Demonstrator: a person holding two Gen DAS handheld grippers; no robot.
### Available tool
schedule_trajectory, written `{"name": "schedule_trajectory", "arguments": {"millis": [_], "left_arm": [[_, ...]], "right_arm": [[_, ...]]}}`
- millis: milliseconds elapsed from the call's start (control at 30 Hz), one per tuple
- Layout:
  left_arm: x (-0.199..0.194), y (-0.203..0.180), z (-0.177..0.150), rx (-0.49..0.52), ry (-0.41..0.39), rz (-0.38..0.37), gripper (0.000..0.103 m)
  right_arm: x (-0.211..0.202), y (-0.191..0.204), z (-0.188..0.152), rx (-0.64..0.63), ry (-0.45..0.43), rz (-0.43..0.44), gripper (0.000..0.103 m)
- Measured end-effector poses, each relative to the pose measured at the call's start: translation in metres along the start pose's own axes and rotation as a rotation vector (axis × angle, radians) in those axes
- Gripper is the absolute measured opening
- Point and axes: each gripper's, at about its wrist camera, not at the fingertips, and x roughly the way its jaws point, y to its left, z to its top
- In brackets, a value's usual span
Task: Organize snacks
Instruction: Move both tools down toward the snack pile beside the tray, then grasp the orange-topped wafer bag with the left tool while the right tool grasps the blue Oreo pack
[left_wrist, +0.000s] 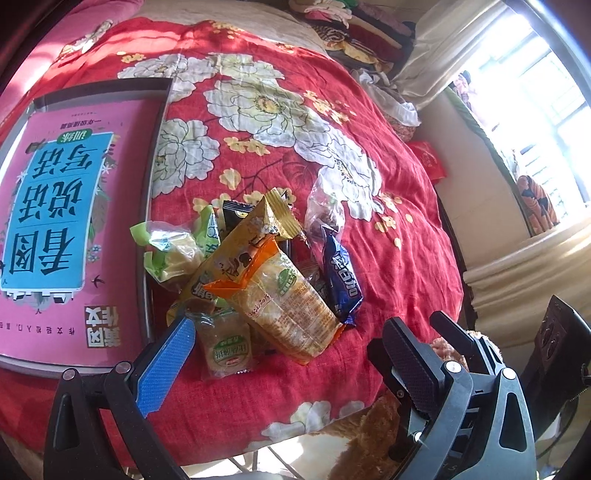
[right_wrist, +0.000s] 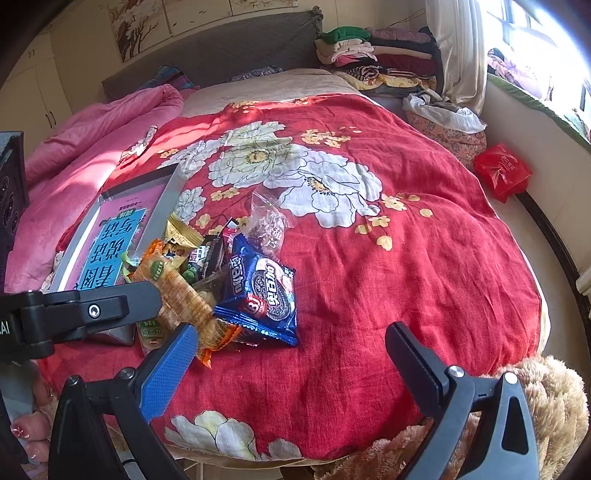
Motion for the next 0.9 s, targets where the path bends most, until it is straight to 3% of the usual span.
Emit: {"name": "schedule_trajectory", "arguments": {"millis": [267, 533, 900], "left_arm": [[0.022, -0.002, 0.012, -0.043, 0.052, 0.014, 0.090], [0.034, 0.003, 0.019, -0.087, 0.087, 0.001, 0.056], [0.036, 0.000, 0.021, -0.017, 0.066, 0.052, 0.048]], "right_arm": [[0.019, 0.000, 0.008, 0.003, 0.034, 0.013, 0.102], [0.030, -0.004, 0.013, 0.026, 0.040, 0.023, 0.102], [0.054, -0.006, 0.020, 0.038, 0.098, 0.099, 0.099]]}}
